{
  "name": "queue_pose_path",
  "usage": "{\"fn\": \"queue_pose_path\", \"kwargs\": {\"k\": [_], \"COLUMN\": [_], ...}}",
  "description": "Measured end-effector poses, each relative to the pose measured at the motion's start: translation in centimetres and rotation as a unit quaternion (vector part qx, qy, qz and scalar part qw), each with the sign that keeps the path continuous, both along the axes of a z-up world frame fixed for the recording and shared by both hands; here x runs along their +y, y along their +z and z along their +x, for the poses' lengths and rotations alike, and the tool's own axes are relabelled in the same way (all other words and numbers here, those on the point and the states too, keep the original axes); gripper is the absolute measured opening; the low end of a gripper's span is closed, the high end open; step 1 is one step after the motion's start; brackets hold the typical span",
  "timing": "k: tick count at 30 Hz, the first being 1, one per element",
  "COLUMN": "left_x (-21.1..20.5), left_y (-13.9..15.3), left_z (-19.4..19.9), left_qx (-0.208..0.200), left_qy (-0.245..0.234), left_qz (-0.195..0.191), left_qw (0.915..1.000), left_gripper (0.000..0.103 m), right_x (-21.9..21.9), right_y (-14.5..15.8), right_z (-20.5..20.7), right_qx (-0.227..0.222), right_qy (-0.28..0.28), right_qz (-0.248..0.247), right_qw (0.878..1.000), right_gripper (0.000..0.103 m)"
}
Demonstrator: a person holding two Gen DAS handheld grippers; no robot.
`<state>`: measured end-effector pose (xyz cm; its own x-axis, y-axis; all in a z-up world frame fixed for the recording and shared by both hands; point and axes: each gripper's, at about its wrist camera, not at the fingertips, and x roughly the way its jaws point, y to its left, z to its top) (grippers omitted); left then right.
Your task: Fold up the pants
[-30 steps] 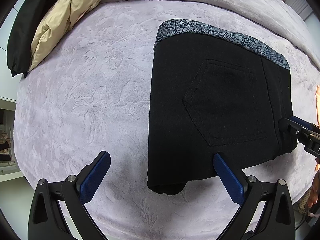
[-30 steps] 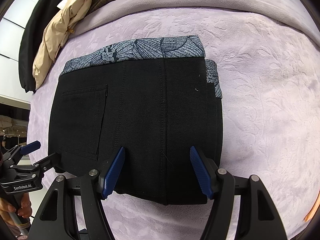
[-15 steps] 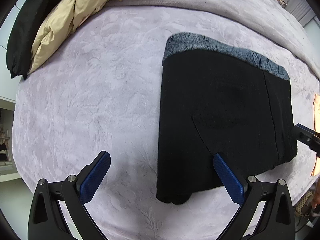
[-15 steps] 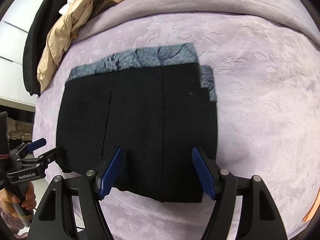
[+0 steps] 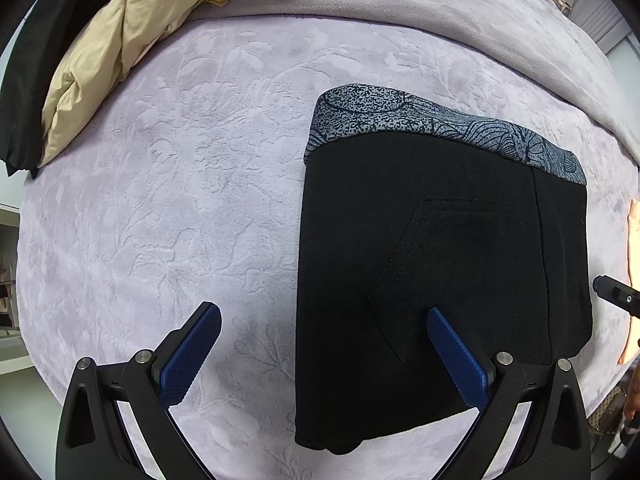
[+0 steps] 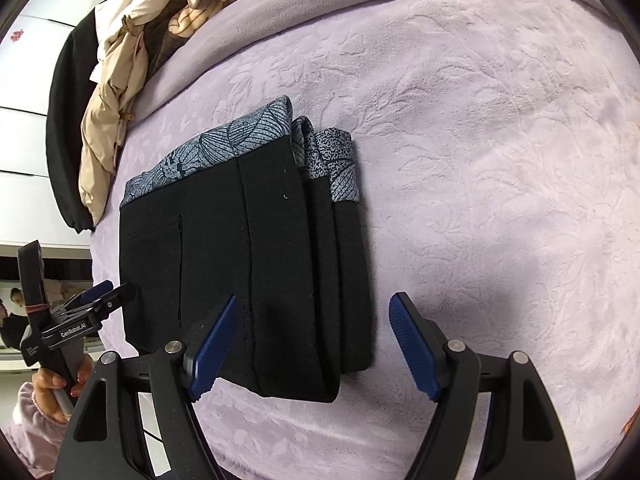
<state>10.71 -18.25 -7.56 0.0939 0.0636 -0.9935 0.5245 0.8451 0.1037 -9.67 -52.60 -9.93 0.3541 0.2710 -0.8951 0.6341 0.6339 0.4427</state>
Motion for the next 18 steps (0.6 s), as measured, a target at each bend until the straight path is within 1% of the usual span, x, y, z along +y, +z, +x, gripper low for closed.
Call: {"fn": "queue_pose_path", "kwargs": {"k": [2,4,6,8,11,13,14,15,16,18], "left_x": [-0.1,0.1,0.6,1.3,1.9,1.9,1.5,1.2,0.6,-0.5], "left_y": [-0.2,-0.3,-0.9,-2.0,-3.7,-4.5,-4.9,-5.2,-5.6,-6.2], "left_z": [0.5,1.4,2.6,3.8,4.6,4.9,5.0,5.0,4.9,4.8], "left_qx": [0.004,0.016,0.042,0.080,0.125,0.148,0.156,0.159,0.161,0.156], "left_qy": [-0.002,-0.005,-0.006,-0.010,-0.015,-0.017,-0.022,-0.026,-0.032,-0.040], "left_qz": [-0.016,-0.044,-0.079,-0.113,-0.143,-0.164,-0.173,-0.175,-0.176,-0.165], "left_qw": [0.9999,0.9989,0.9959,0.9903,0.9816,0.9751,0.9723,0.9712,0.9706,0.9731], "left_gripper": [0.103,0.103,0.103,0.103,0.103,0.103,0.103,0.103,0.103,0.103], "right_x": [-0.4,-0.9,-1.7,-2.4,-3.2,-3.5,-3.4,-3.3,-3.3,-3.4], "right_y": [-0.4,-0.8,-1.2,-1.9,-3.2,-4.1,-4.6,-5.0,-5.4,-6.7], "right_z": [0.0,0.0,-0.2,-0.5,-0.7,-0.5,0.0,0.4,0.8,1.4], "right_qx": [-0.010,-0.023,-0.038,-0.046,-0.053,-0.072,-0.088,-0.096,-0.098,-0.100], "right_qy": [0.005,0.007,0.006,0.009,0.020,0.031,0.037,0.042,0.048,0.048], "right_qz": [0.017,0.033,0.048,0.060,0.081,0.112,0.134,0.148,0.154,0.167], "right_qw": [1.000,0.999,0.998,0.997,0.995,0.991,0.986,0.983,0.982,0.980], "right_gripper": [0.080,0.080,0.080,0.080,0.080,0.080,0.080,0.080,0.082,0.082]}}
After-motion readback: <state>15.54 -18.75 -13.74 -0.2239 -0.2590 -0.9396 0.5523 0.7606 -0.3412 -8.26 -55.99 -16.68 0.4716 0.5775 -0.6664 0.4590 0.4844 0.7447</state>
